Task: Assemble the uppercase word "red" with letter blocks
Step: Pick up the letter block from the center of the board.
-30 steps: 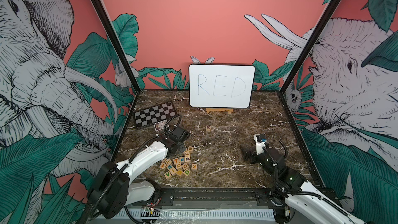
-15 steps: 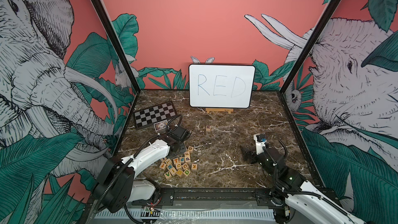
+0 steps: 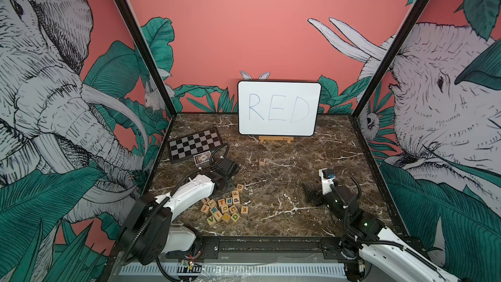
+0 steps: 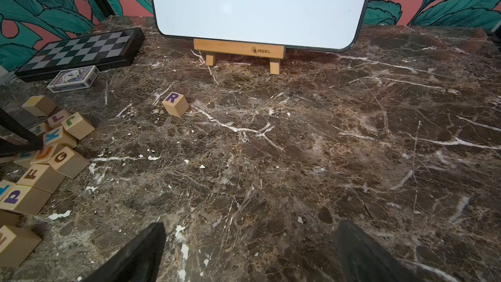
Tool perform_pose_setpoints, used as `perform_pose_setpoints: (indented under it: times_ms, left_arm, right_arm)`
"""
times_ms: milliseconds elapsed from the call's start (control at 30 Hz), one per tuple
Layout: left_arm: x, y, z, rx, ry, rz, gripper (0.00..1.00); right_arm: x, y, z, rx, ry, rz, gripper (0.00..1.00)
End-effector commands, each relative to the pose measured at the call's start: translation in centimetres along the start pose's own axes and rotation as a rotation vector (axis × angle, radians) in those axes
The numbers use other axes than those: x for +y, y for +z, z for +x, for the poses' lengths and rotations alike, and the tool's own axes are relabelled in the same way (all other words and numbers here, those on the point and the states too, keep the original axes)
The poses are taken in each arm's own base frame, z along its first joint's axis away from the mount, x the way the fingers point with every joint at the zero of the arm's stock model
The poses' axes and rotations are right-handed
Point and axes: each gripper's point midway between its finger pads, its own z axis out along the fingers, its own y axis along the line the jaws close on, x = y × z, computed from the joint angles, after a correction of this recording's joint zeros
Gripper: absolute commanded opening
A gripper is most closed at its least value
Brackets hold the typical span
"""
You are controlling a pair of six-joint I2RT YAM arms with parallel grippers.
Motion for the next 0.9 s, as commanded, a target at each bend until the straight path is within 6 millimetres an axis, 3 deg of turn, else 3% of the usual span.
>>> perform_pose_setpoints:
  times_ms: [0, 367, 867]
  left_arm:
    - [1.4, 0.1, 0.4, 0.011, 0.006, -0.050, 0.51]
    - [1.2, -0.4, 0.0, -0.013, -0.007, -0.022, 0.51]
    - [2.5, -0.1, 0.5, -0.005, 0.007, -0.075, 0.51]
  right_arm:
    - [0.3, 0.0, -0.4, -0.022, 0.010, -0.016, 0.98]
    - [0.3, 0.0, -0.4, -0.022, 0.010, -0.016, 0.98]
    - [0.3, 0.0, -0.3, -0.020, 0.008, -0.016, 0.98]
